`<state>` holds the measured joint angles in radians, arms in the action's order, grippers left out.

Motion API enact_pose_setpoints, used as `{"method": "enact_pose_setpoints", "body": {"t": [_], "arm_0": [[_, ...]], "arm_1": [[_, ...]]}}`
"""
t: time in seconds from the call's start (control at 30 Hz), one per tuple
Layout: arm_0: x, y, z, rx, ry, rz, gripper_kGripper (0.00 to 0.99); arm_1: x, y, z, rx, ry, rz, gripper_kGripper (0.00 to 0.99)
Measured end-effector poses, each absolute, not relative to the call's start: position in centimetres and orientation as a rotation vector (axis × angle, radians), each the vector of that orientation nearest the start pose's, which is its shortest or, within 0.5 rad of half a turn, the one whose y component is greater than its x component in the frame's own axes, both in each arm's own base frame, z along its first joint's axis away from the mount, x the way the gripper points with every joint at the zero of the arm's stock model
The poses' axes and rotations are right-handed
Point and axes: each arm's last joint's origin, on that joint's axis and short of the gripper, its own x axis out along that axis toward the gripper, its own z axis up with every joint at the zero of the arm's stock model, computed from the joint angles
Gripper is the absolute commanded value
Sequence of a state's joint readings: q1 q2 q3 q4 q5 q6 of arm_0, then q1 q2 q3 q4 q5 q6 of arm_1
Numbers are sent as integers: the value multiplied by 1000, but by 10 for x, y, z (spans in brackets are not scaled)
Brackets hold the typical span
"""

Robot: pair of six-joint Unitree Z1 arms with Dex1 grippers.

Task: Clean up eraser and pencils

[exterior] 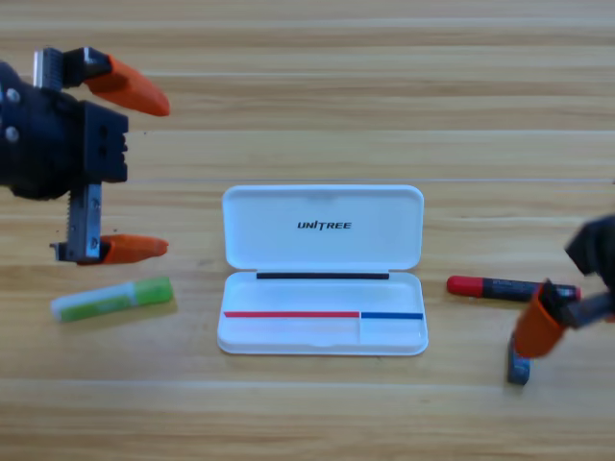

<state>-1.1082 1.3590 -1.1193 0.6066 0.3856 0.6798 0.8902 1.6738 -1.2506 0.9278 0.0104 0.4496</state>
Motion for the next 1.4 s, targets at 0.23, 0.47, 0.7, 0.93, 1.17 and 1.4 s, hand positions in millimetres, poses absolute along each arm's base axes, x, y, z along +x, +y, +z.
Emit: {"method": "enact_pose_setpoints", "body": {"t": [0.23,0.47,0.7,0.93,1.17,1.4], "arm_0": [[151,-182,345,1290,506,-834,989],[197,-152,319,1275,651,-925,988],[244,-123,286,1258,800,-977,988],[265,-114,261,1229,889,-1021,985],[264,-112,252,1212,902,-1040,985],[268,-114,242,1203,934,-1064,985]], "arm_1": [[180,221,258,-181,1457,313,950],[197,235,231,-128,1452,245,950],[208,240,203,-94,1456,162,859],[214,244,187,-96,1484,123,807],[216,243,186,-85,1478,122,727],[222,246,186,-51,1440,145,727]]}}
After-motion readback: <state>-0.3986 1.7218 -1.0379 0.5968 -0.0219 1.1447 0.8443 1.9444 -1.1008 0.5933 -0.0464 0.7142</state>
